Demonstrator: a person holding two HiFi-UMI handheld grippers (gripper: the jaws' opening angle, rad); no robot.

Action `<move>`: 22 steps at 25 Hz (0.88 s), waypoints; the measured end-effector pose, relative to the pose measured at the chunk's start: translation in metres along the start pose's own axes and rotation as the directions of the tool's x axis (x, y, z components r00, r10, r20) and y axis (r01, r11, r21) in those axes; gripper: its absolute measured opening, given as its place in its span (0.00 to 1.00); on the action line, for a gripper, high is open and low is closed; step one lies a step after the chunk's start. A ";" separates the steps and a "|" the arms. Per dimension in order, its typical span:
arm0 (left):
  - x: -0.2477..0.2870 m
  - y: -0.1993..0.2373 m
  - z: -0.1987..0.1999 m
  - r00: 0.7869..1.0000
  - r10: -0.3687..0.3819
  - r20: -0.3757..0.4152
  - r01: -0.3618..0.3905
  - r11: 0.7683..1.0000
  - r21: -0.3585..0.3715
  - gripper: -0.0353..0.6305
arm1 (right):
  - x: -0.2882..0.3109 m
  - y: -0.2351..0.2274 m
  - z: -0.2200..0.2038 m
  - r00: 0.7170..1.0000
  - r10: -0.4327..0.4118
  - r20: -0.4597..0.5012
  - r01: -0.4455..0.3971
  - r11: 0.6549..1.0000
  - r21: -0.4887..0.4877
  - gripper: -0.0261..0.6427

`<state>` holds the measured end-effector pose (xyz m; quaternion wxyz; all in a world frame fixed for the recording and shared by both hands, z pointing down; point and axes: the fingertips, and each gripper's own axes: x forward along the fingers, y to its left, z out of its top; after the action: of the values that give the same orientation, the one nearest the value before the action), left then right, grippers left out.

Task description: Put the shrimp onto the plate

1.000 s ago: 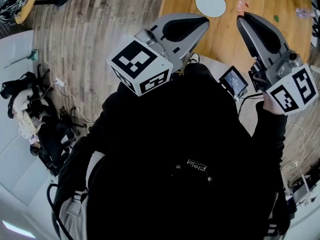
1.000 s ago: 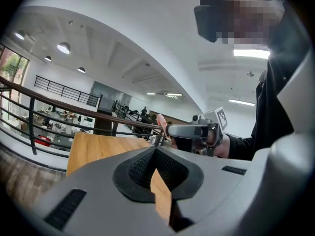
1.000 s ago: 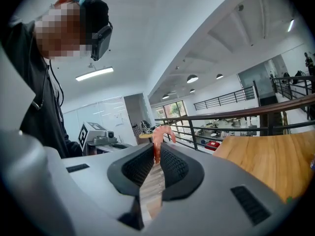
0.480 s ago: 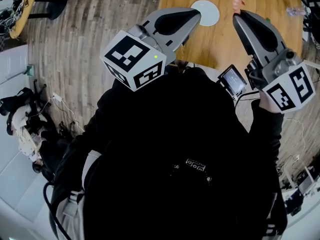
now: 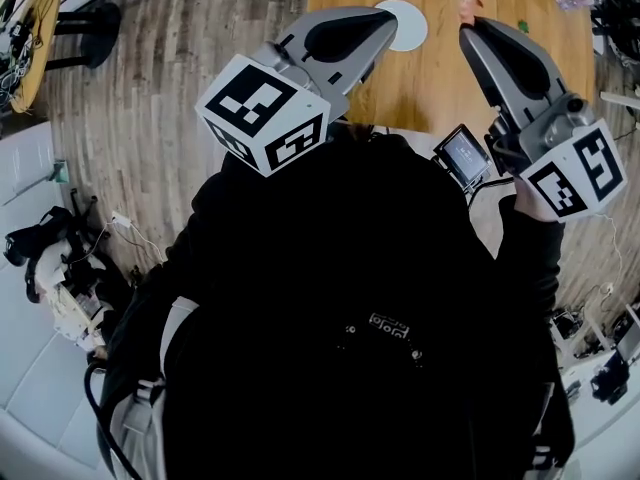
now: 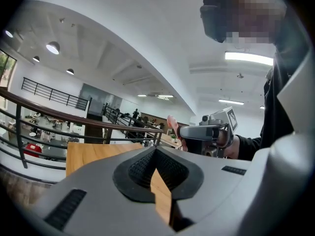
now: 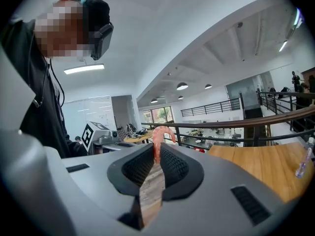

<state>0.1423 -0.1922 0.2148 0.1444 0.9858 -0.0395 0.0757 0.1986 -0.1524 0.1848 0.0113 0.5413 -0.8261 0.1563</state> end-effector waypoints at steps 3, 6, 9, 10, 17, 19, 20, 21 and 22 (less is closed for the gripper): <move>0.000 0.003 -0.004 1.000 -0.008 -0.012 0.008 1.000 -0.010 0.05 | 0.001 -0.003 -0.004 1.000 -0.018 0.001 0.018 1.000 0.019 0.12; 0.004 0.007 -0.003 1.000 -0.019 -0.018 0.018 1.000 -0.015 0.05 | 0.003 -0.009 -0.004 1.000 -0.030 -0.004 0.030 0.999 0.026 0.12; 0.004 0.003 -0.005 0.999 -0.033 -0.025 0.032 0.999 -0.018 0.05 | 0.001 -0.009 -0.005 0.999 -0.041 -0.008 0.041 0.999 0.031 0.12; 0.005 0.003 -0.005 0.999 -0.036 -0.026 0.036 0.999 -0.020 0.05 | 0.000 -0.008 -0.005 0.999 -0.045 -0.009 0.045 0.998 0.032 0.12; 0.011 0.009 -0.016 0.998 -0.045 -0.036 0.043 0.998 -0.044 0.05 | 0.002 -0.018 -0.019 0.997 -0.059 -0.044 0.062 0.997 0.054 0.12; 0.013 0.008 -0.022 0.998 -0.049 -0.048 0.047 0.998 -0.052 0.05 | 0.002 -0.021 -0.022 0.997 -0.059 -0.053 0.062 0.996 0.057 0.12; 0.014 0.007 -0.025 0.997 -0.051 -0.054 0.048 0.997 -0.056 0.05 | 0.002 -0.023 -0.024 0.997 -0.058 -0.059 0.062 0.996 0.058 0.12; 0.014 0.006 -0.027 0.997 -0.052 -0.058 0.048 0.997 -0.062 0.05 | 0.002 -0.024 -0.026 0.996 -0.057 -0.065 0.061 0.996 0.059 0.12; 0.015 0.005 -0.029 0.997 -0.052 -0.062 0.047 0.997 -0.068 0.05 | 0.002 -0.025 -0.028 0.996 -0.057 -0.071 0.061 0.996 0.060 0.12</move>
<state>0.1522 -0.1897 0.2461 0.1799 0.9783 -0.0129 0.1022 0.2160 -0.1553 0.2175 0.0276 0.5597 -0.8037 0.2004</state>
